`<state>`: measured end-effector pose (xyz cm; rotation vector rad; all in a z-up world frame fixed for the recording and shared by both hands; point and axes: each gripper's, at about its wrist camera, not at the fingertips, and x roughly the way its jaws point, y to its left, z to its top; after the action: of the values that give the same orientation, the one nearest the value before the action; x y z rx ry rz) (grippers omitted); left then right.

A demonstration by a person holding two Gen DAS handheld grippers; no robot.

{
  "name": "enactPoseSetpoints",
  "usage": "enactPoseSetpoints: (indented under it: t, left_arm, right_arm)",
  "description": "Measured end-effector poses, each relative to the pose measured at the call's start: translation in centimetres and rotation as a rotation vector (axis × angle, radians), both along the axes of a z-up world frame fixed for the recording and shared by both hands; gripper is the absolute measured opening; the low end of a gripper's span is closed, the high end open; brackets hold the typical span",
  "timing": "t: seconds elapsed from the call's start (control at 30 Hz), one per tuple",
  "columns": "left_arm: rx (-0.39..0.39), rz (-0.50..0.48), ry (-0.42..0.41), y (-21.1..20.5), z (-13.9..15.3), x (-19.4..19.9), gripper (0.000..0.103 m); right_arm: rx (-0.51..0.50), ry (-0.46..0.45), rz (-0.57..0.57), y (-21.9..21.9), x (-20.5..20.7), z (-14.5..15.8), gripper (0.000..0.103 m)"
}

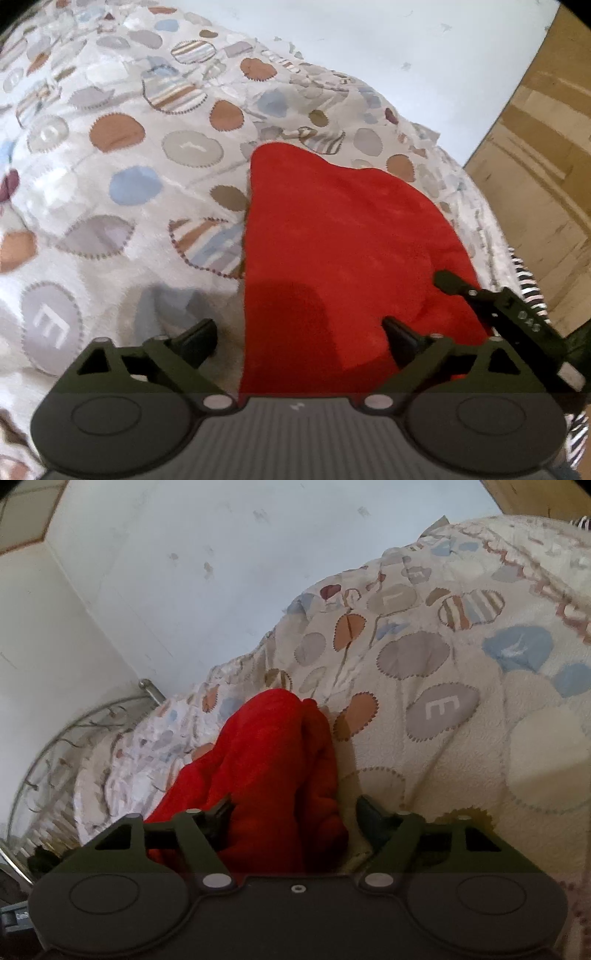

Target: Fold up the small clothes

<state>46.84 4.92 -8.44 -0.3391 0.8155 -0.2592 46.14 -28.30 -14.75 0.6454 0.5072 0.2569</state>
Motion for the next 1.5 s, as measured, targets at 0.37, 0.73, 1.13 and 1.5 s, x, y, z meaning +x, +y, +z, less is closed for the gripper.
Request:
enactPoseSetpoints:
  t: [0.37,0.73,1.13,1.5]
  left_arm:
    - [0.139,0.057,-0.103,-1.1,6.2,-3.8,0.102]
    - [0.185,0.072,-0.289,-1.8,14.2,-12.1,0.102]
    - [0.252,0.102,-0.451,-1.6,17.4,-22.3,0.103]
    - [0.236,0.093,-0.447,0.3,15.2,-28.5,0.103]
  right_arm:
    - [-0.149,-0.091,-0.101,-1.3,-5.6,7.3,0.093]
    - [-0.257,-0.281,-0.126,-0.7,-14.6,15.5,0.102]
    - [-0.352,-0.393,-0.123,1.4,-25.0,19.3,0.102]
    - [-0.441,-0.424,-0.177,4.0,-32.4,18.0,0.102]
